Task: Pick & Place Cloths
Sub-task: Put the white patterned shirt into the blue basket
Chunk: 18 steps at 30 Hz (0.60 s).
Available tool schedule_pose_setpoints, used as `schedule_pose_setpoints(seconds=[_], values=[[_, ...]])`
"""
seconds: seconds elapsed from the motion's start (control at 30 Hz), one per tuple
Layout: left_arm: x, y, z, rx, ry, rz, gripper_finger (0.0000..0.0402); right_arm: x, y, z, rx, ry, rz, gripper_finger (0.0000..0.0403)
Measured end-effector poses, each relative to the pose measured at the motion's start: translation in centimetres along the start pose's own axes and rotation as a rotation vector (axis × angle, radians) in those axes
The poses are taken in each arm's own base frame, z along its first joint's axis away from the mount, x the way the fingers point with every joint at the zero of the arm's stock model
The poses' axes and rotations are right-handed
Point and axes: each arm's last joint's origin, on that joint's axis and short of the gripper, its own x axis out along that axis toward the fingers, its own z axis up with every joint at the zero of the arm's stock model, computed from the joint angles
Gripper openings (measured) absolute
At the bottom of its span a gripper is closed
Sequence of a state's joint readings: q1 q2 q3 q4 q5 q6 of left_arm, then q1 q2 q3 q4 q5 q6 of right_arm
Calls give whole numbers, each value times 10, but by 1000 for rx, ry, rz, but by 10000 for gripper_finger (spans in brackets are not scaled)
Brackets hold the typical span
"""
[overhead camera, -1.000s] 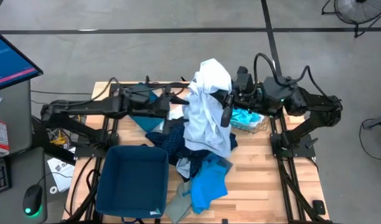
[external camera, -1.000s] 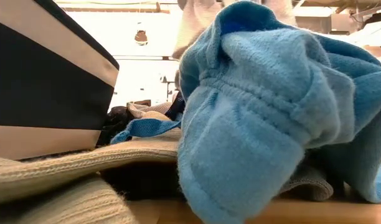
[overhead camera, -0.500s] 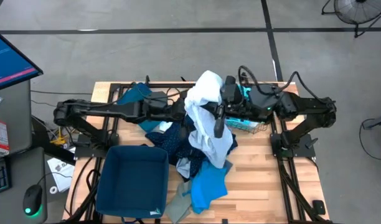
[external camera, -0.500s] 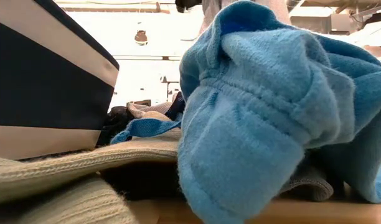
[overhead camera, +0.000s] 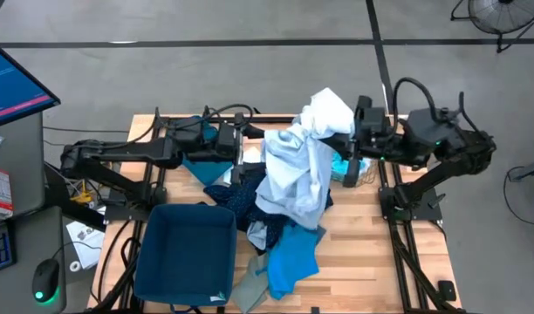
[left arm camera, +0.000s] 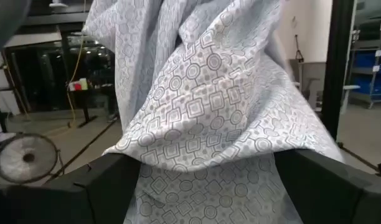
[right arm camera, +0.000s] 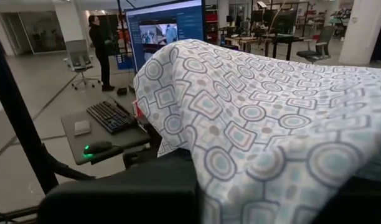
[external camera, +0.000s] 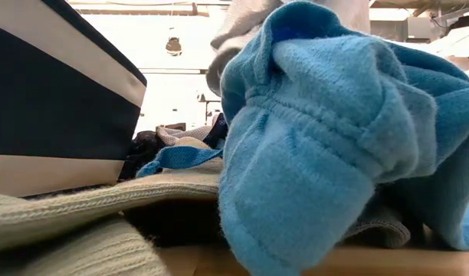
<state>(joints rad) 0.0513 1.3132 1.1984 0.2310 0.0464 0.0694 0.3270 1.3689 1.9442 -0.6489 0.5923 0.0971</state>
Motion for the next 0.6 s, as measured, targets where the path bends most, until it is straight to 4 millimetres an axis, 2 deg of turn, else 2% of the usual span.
schedule_pose_setpoints(seconds=[0.23,0.43,0.47,0.6], values=[[3,2,2,-48,-9,58,358,-3,1,-2,-44,21,1,11],[-8,6,43,47,-47,110,373,-6,-1,-5,-66,56,-2,11],[-8,6,43,28,-24,118,375,-6,-1,-5,-68,57,-1,11],[4,7,22,1,90,133,377,-3,1,-8,-93,70,0,12]])
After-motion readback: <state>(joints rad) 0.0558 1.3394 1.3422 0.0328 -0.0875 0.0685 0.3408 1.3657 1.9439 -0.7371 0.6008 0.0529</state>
